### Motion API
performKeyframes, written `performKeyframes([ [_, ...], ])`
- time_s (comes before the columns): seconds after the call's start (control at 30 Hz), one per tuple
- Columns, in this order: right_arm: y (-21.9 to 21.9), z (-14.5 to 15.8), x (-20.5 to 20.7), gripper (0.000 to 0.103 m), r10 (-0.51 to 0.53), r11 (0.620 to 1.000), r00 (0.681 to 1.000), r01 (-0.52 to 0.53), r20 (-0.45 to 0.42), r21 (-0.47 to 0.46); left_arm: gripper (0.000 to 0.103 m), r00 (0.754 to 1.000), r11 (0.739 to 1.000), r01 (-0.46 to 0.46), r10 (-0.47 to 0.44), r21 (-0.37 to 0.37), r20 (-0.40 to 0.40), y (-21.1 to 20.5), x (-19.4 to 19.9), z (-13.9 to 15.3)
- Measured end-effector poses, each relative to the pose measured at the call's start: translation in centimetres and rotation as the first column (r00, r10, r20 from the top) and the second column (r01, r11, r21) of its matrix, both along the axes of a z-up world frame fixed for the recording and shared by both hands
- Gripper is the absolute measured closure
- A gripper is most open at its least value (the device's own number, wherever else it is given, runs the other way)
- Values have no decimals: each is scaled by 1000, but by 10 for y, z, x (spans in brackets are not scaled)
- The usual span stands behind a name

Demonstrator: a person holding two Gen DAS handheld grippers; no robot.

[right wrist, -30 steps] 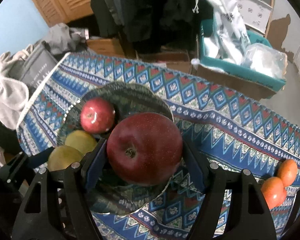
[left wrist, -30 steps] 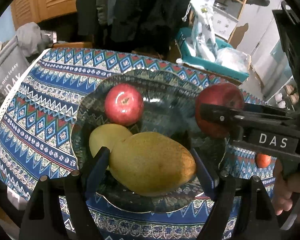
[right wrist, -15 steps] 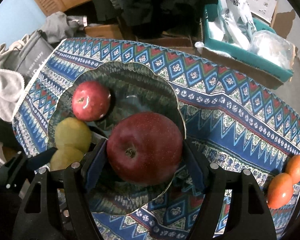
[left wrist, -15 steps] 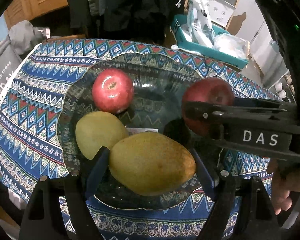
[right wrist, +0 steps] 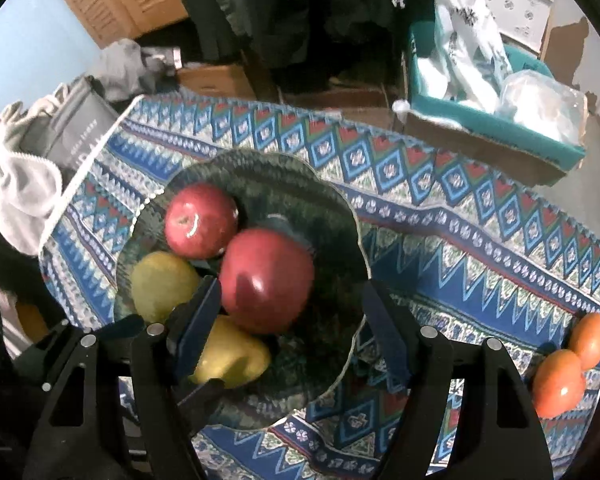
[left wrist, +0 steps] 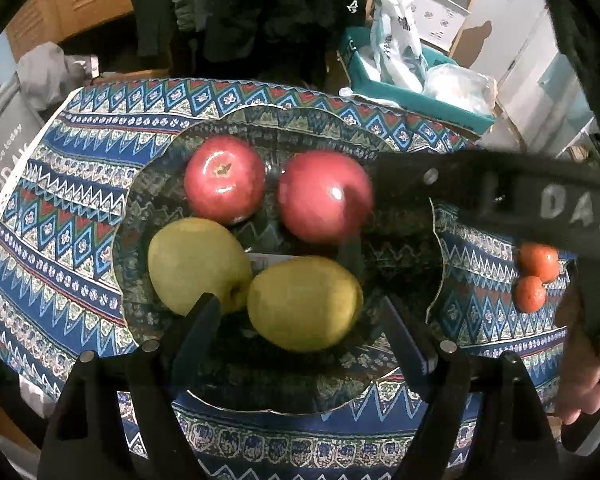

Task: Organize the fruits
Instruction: 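Lower the mango onto the plate and open the left tool while the right tool releases the apple, then move both tools back to the oranges on the cloth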

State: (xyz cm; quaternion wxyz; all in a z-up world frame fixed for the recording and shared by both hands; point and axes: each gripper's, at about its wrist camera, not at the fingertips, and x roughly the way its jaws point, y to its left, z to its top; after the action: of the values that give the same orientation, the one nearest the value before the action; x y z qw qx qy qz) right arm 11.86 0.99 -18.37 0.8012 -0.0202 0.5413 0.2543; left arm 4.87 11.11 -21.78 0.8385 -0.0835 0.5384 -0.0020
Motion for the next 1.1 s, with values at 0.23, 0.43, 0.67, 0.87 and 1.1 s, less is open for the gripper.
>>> performKeyframes([
  [0.23,-12,26,-3,28,-36,999,997,36,72,-4,20,1000,1000,-12,13,-14,28,-2,-2,11],
  [0.43,-26,42,-11,28,-55,998,990,60,131,-35,19,998,1000,-9,11,-25,57,-8,-3,20],
  [0.67,-50,52,-19,28,-75,991,980,94,185,-100,18,997,999,11,-8,-43,70,-21,-1,28],
  [0.87,-81,55,-21,28,-117,981,973,144,199,-131,15,996,999,39,-36,-37,85,-40,2,36],
  [1.1,-120,53,-21,28,-179,964,964,212,198,-163,15,994,997,65,-62,-33,84,-61,9,38],
])
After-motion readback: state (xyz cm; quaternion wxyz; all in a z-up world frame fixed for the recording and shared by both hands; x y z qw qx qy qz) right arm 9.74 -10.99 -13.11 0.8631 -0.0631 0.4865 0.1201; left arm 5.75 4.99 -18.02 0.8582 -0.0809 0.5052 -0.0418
